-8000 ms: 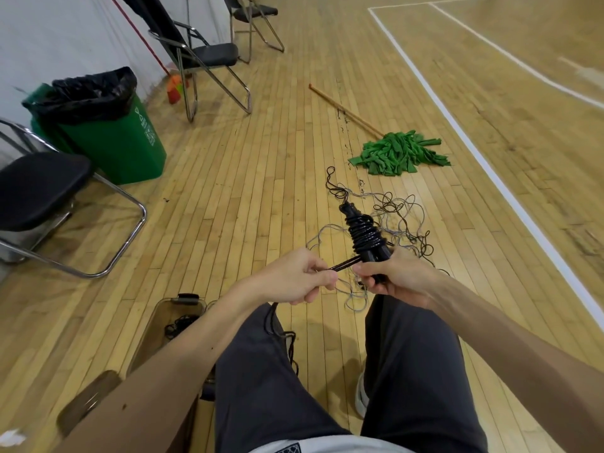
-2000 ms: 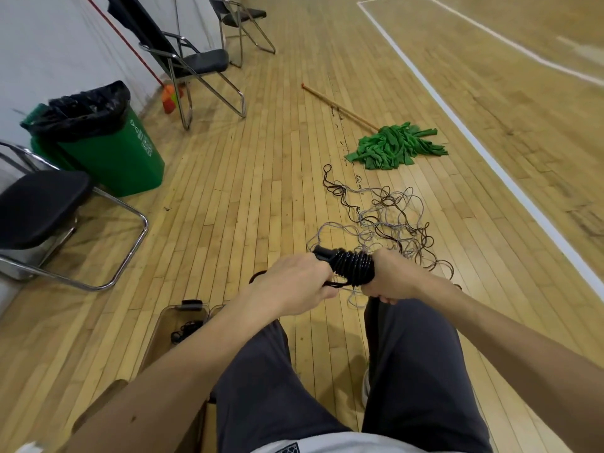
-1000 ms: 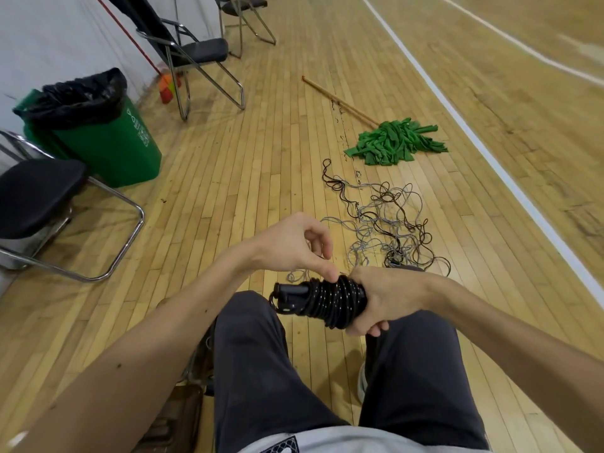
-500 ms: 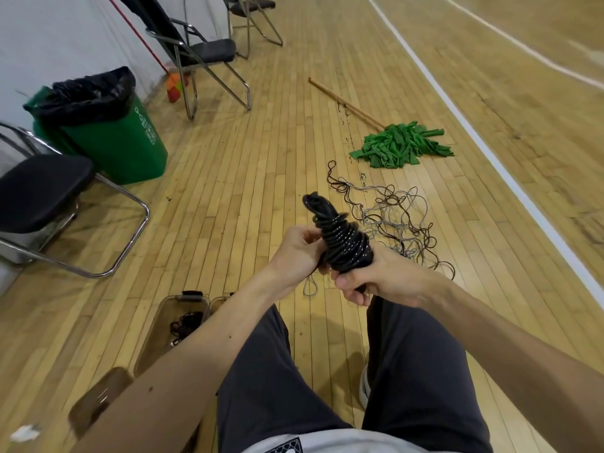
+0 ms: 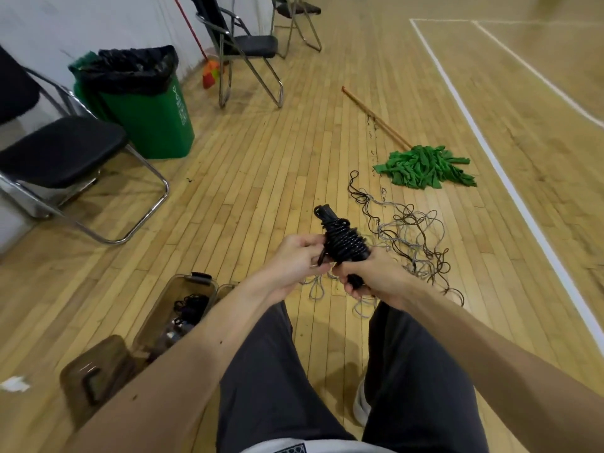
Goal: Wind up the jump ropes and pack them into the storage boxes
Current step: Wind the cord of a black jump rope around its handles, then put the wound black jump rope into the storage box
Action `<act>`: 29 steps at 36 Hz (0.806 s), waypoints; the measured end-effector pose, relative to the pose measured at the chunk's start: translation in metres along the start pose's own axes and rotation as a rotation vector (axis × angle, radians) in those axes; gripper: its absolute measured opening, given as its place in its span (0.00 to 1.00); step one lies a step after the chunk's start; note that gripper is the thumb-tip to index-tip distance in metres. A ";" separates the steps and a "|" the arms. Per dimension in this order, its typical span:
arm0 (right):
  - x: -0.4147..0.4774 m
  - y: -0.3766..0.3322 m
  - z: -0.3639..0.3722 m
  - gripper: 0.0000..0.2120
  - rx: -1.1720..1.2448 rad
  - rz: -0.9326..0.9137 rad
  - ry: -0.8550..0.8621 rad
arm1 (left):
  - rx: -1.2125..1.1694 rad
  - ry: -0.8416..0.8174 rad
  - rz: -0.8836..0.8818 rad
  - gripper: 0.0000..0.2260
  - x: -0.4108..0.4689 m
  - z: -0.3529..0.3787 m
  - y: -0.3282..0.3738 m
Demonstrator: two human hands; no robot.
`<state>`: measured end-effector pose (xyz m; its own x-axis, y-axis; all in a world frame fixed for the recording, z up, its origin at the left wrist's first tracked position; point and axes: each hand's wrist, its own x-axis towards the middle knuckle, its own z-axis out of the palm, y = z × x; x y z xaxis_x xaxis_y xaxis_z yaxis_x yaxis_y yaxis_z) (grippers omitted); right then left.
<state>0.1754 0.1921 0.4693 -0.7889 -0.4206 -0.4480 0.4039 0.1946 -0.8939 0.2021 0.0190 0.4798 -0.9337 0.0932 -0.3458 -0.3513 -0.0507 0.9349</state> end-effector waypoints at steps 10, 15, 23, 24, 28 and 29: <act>0.051 -0.013 0.121 0.03 -0.181 0.124 -0.204 | -0.167 0.347 0.094 0.10 -0.040 -0.105 -0.053; 0.080 -0.028 0.201 0.26 -0.402 0.127 -0.372 | -0.296 0.537 0.063 0.13 -0.064 -0.170 -0.083; 0.158 0.003 0.278 0.33 -0.671 0.086 -0.312 | -0.475 0.757 -0.043 0.08 -0.063 -0.229 -0.136; 0.169 0.013 0.281 0.34 -0.719 0.080 -0.313 | -0.496 0.775 -0.075 0.07 -0.059 -0.233 -0.145; 0.224 0.052 0.281 0.35 -0.964 0.062 -0.454 | -0.531 0.845 -0.224 0.05 -0.033 -0.251 -0.190; 0.238 0.061 0.279 0.40 -1.035 0.091 -0.510 | -0.524 0.857 -0.266 0.05 -0.028 -0.254 -0.201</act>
<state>0.1421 -0.1434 0.3126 -0.4024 -0.6304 -0.6638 -0.3087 0.7761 -0.5499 0.2808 -0.2256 0.2812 -0.4858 -0.5636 -0.6681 -0.3479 -0.5766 0.7393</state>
